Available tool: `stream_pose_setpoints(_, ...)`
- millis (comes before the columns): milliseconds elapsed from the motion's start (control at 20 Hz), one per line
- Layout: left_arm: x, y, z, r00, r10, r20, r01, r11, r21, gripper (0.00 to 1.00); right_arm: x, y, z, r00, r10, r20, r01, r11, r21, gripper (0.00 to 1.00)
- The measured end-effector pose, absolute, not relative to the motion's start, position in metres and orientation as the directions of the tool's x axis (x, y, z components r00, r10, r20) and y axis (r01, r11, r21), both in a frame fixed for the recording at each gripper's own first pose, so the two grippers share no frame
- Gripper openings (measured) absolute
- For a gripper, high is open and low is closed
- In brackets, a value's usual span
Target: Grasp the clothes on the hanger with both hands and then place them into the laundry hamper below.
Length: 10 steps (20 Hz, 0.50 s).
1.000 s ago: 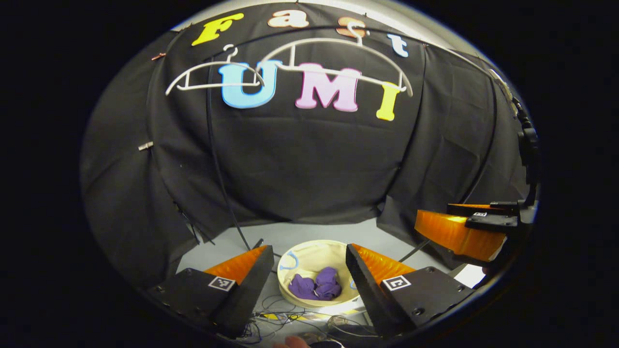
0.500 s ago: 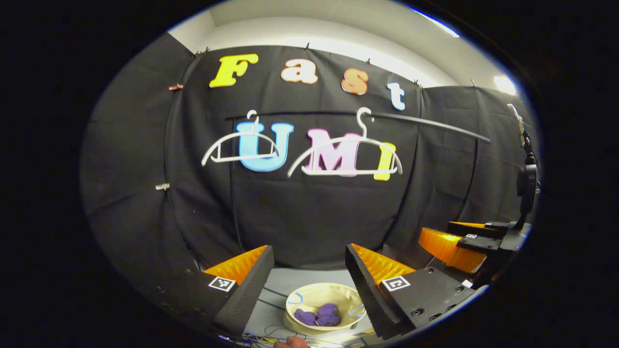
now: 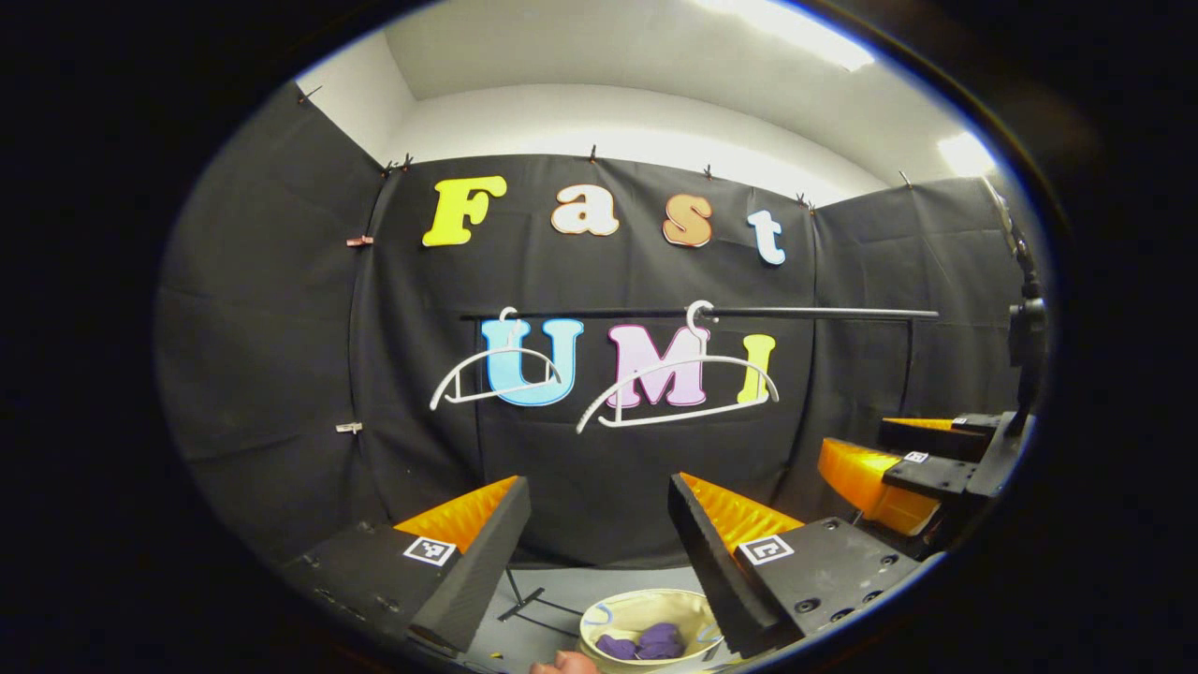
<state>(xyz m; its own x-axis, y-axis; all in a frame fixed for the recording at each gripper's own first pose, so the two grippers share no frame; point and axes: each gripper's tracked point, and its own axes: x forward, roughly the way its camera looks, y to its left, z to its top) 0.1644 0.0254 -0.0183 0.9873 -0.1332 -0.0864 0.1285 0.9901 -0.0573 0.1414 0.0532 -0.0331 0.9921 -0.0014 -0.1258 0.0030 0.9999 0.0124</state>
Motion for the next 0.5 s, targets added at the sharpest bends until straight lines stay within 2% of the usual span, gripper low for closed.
stream_pose_setpoints(250, 0.158, 0.033, -0.002, 0.994, -0.105, -0.037, 0.104, 0.994, -0.021, 0.94, 0.14, 0.052, -0.007, 0.998, -0.006, -0.063, 0.007, 1.0, 0.023, 1.0)
stream_pose_setpoints(450, 0.156, 0.039, 0.009, 0.995, -0.096, -0.025, 0.095, 0.994, -0.051, 0.92, 0.139, 0.057, -0.003, 0.999, -0.007, -0.046, 0.008, 1.0, 0.014, 0.98)
stream_pose_setpoints(500, 0.157, 0.042, 0.01, 0.996, -0.09, -0.025, 0.089, 0.995, -0.05, 0.94, 0.14, 0.057, -0.004, 0.999, -0.011, -0.046, 0.011, 1.0, 0.008, 1.0)
